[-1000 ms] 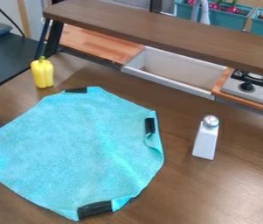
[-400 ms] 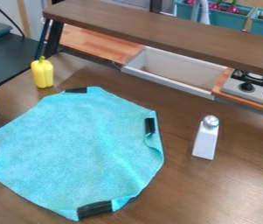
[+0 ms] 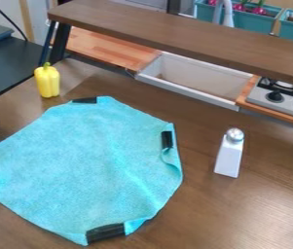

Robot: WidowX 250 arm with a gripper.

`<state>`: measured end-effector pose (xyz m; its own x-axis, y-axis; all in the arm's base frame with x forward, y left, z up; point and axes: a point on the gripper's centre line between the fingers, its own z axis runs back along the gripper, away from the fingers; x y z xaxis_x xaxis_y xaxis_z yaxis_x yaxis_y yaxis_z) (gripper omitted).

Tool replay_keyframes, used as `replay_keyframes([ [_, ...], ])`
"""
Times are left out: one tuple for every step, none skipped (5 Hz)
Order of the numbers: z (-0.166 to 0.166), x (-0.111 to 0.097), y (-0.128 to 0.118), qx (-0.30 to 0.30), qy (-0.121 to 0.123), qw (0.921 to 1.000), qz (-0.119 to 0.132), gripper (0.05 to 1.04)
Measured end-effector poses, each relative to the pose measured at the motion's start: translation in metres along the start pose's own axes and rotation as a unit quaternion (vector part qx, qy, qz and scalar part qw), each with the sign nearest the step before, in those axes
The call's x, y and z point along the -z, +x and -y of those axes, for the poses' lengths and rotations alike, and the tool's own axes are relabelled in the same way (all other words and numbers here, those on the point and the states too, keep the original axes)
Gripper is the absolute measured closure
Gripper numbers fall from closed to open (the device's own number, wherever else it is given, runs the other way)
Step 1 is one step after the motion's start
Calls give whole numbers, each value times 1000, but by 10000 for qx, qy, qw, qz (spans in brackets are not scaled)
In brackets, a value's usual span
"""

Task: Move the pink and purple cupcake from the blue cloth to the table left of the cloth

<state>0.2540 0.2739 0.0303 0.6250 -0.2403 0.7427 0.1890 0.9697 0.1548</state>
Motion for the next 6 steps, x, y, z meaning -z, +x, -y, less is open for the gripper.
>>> replay_keyframes([
  [-4,0,-5,-135,-53,9999,-59,271],
  [-5,0,-5,-186,-83,9998,-55,81],
  [-4,-1,-5,-160,-102,9998,-48,81],
  [-4,-1,-3,-140,-117,9998,35,83],
  [1,-13,9,122,-45,9999,26,83],
  [12,-35,36,915,308,9910,-929,83],
])
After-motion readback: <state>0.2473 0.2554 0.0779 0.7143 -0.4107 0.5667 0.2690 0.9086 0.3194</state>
